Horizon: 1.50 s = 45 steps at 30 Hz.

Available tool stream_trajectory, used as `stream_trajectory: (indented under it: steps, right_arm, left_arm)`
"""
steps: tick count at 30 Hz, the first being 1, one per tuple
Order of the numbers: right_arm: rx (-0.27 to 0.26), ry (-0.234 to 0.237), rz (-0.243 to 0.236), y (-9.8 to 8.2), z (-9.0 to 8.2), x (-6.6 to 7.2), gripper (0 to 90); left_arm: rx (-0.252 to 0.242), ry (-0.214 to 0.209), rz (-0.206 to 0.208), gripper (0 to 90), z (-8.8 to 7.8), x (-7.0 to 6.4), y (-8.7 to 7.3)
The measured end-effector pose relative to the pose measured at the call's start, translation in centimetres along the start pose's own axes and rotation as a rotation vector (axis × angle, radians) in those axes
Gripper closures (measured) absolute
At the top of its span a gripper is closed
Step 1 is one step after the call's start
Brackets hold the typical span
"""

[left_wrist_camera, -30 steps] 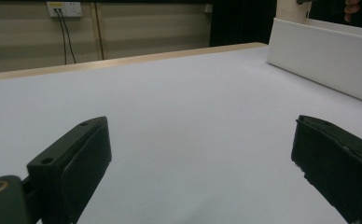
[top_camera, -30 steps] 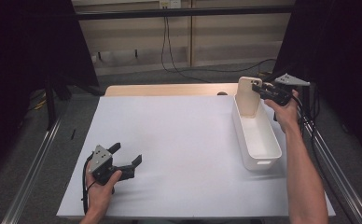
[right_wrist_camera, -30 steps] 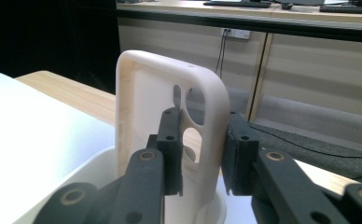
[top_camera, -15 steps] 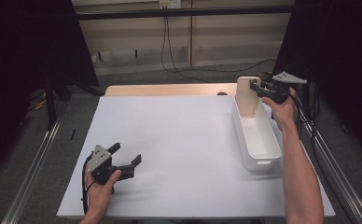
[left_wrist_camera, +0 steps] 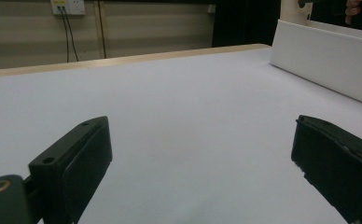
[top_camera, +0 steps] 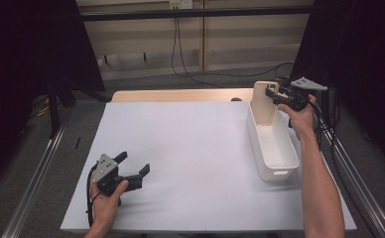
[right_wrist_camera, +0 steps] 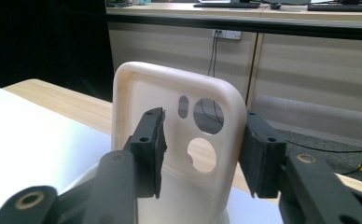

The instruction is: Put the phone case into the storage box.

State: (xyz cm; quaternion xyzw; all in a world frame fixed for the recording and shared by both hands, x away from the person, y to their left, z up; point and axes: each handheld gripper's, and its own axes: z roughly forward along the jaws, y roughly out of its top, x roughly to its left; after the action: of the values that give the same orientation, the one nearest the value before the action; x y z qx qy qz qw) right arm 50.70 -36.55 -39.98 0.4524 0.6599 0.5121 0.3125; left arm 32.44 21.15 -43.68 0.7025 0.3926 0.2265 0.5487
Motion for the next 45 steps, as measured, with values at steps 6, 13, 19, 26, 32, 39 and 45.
stream_trajectory:
  steps: [6,13,19,26,32,39,45]
  right_arm:
    - [0.001,-0.013,-0.005,0.0,-0.1,0.0,49.1]
    - [0.008,-0.018,0.006,0.1,-0.1,0.0,38.3]
    - [0.01,-0.018,0.021,0.2,-0.3,-0.1,28.9]
    - [-0.004,-0.018,0.041,0.6,-0.6,-0.1,16.6]
    - [-0.01,-0.041,0.045,0.8,-0.9,0.0,5.7]
    - [-0.008,-0.045,0.046,0.8,-1.1,0.1,1.3]
    - [-0.009,-0.054,0.067,0.8,-1.0,0.4,0.0]
  left_arm:
    - [-0.001,0.0,0.0,5.2,0.0,0.0,0.0]
    - [0.001,0.002,0.012,5.0,-0.2,0.0,0.0]
    - [-0.003,0.01,0.003,5.0,-0.1,0.1,0.0]
    - [-0.003,0.012,0.0,5.0,-0.1,0.1,0.1]
    - [-0.003,0.012,0.0,5.0,-0.1,0.0,0.1]
    - [-0.002,0.01,-0.001,4.8,0.0,0.1,0.0]
    - [-0.003,0.008,0.007,4.8,-0.2,0.1,0.0]
